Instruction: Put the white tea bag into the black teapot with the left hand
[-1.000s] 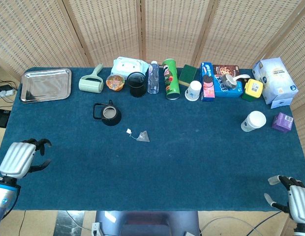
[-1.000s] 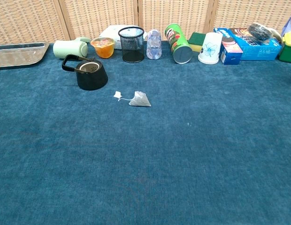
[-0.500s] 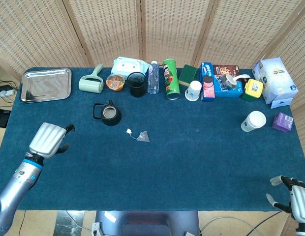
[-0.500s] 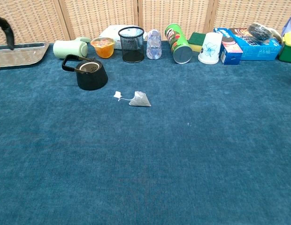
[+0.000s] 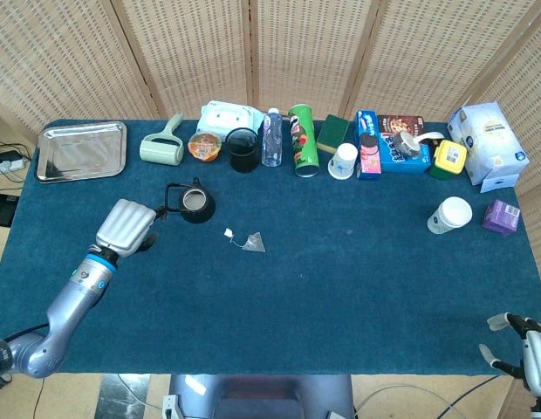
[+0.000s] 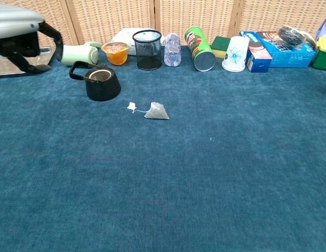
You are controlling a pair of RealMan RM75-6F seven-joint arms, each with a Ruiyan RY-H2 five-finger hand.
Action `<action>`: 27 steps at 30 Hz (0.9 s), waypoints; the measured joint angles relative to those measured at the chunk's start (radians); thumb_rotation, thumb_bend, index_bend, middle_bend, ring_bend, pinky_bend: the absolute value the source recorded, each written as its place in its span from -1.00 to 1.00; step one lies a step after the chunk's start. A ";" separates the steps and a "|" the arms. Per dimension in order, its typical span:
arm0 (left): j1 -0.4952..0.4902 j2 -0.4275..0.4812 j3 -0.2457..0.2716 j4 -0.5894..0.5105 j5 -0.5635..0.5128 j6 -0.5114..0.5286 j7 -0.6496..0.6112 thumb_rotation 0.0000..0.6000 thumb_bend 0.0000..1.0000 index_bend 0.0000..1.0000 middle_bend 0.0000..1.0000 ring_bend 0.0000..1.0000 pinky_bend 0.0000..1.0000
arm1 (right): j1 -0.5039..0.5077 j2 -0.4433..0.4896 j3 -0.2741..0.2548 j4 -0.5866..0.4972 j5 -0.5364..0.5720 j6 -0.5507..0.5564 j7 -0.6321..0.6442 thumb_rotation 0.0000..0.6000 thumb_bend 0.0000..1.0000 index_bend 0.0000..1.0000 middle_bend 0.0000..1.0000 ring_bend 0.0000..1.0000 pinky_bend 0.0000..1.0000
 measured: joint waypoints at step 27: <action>-0.266 -0.301 0.015 0.335 -0.255 -0.169 0.027 1.00 -0.22 -0.06 1.00 0.99 0.89 | 0.001 0.012 0.026 0.015 0.061 -0.039 0.018 1.00 -0.45 -0.19 -0.11 -0.24 -0.38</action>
